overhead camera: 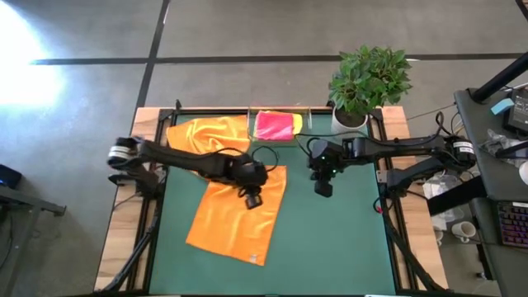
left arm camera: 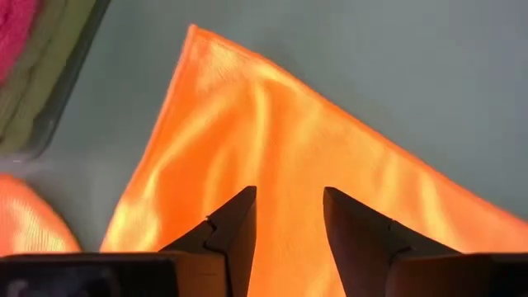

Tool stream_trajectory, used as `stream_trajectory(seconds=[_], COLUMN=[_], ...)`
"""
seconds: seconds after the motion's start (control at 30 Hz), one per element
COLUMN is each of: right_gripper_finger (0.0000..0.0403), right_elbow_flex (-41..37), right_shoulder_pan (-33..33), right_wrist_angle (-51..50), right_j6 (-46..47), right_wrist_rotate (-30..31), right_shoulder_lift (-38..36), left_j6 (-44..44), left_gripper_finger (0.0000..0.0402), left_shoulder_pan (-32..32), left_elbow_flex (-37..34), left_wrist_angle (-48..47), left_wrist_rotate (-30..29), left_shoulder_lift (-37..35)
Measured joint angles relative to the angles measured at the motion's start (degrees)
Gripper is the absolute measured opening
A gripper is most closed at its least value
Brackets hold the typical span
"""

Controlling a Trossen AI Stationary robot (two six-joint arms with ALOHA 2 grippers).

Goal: Fold microfiber towels
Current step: Fold the bottom orange towel

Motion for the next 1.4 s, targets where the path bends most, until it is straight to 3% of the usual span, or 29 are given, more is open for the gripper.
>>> stream_trajectory(seconds=[0.23,0.37,0.6,0.77,0.97,1.2,1.4], right_gripper_finger=[0.0009,0.0009,0.0013,0.0040,0.0089,0.0126,0.0134], right_elbow_flex=[-0.1,-0.1,-0.1,-0.1,-0.1,-0.1,-0.1], right_shoulder_pan=[0.5,0.7,1.3,1.7,5.7,13.3,18.1], right_wrist_angle=[2.4,2.7,2.7,2.9,5.3,17.2,33.8], right_j6=[0.1,0.1,0.1,1.9,5.8,7.9,15.0], right_wrist_rotate=[0.0,0.0,-2.0,-6.4,-6.7,-7.1,-2.2], right_shoulder_lift=[0.0,0.0,0.0,0.0,0.0,0.0,0.0], left_j6=[-0.4,-0.7,-13.0,-19.8,-20.0,-20.2,-23.1], left_gripper_finger=[0.0125,0.0125,0.0125,0.0125,0.0125,0.0125,0.0125], left_shoulder_pan=[-9.7,-16.5,-27.6,-33.9,-39.5,-41.8,-44.5], left_elbow_flex=[-4.8,-7.2,-8.8,-8.7,-8.7,-13.3,-16.9], left_wrist_angle=[-2.6,-8.4,-15.5,-15.4,-19.8,-21.3,-18.9], left_wrist_rotate=[-0.2,-0.2,0.8,1.0,1.2,2.3,2.9], left_shoulder_lift=[-8.7,-10.2,-10.2,-10.2,-10.2,-10.2,-10.3])
